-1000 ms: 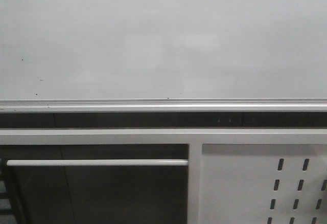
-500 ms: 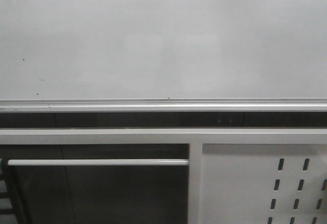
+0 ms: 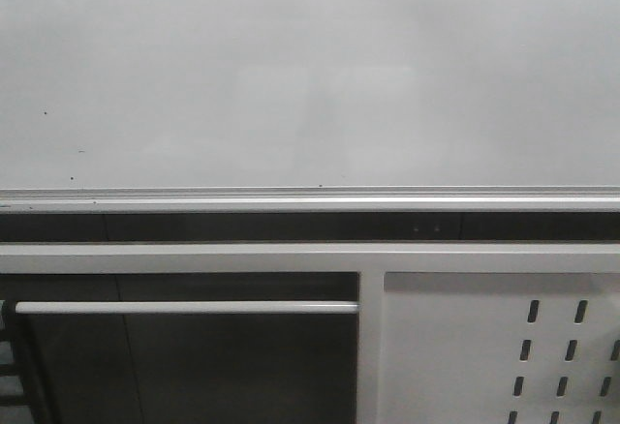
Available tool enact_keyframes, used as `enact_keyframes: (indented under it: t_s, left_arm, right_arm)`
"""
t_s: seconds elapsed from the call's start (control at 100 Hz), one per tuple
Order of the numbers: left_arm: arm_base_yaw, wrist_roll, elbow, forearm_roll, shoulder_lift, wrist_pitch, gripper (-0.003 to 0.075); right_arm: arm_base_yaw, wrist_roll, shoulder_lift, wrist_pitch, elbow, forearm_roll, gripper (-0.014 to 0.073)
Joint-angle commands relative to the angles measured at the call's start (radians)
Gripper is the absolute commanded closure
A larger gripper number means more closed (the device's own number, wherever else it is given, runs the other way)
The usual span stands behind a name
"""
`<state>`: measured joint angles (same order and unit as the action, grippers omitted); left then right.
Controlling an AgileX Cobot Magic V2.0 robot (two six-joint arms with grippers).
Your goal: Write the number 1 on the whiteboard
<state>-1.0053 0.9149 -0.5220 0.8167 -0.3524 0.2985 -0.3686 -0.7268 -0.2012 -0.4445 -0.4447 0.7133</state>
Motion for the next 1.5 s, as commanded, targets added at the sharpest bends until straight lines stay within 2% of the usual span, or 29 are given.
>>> enact_keyframes:
  t_s: [0.0,0.26,0.39,0.53,0.68,1.0,1.29,1.49]
  left_arm:
    - [-0.007,0.008,0.007,0.018,0.052,-0.021,0.0738]
    - [0.0,0.008,0.145,0.137,0.155,-0.018,0.0738]
    - [0.028,0.008,0.168,0.162,0.157,0.048,0.0738]
    - [0.069,0.008,0.181,0.228,0.157,0.046,0.0738]
    - [0.101,0.008,0.181,0.228,0.157,0.04,0.0738]
    - [0.102,0.008,0.181,0.23,0.157,0.021,0.0738]
    - [0.102,0.008,0.183,0.23,0.157,0.021,0.0738]
    - [0.102,0.008,0.185,0.224,0.157,0.023,0.0738]
  right_arm:
    - [-0.002,-0.011,-0.012,0.078,0.002,0.011,0.0644]
    - [-0.002,-0.011,-0.014,0.174,0.071,0.011,0.0644]
    - [-0.002,-0.011,-0.014,0.209,0.082,0.011,0.0644]
    - [-0.002,-0.011,-0.019,0.216,0.086,0.011,0.0644]
    - [-0.002,-0.011,-0.028,0.24,0.091,0.016,0.0644]
    - [-0.002,-0.011,-0.123,0.277,0.091,0.033,0.0644]
    - [-0.002,-0.011,-0.131,0.259,0.091,0.055,0.0644]
    - [-0.002,-0.058,-0.147,0.252,0.091,0.102,0.0644]
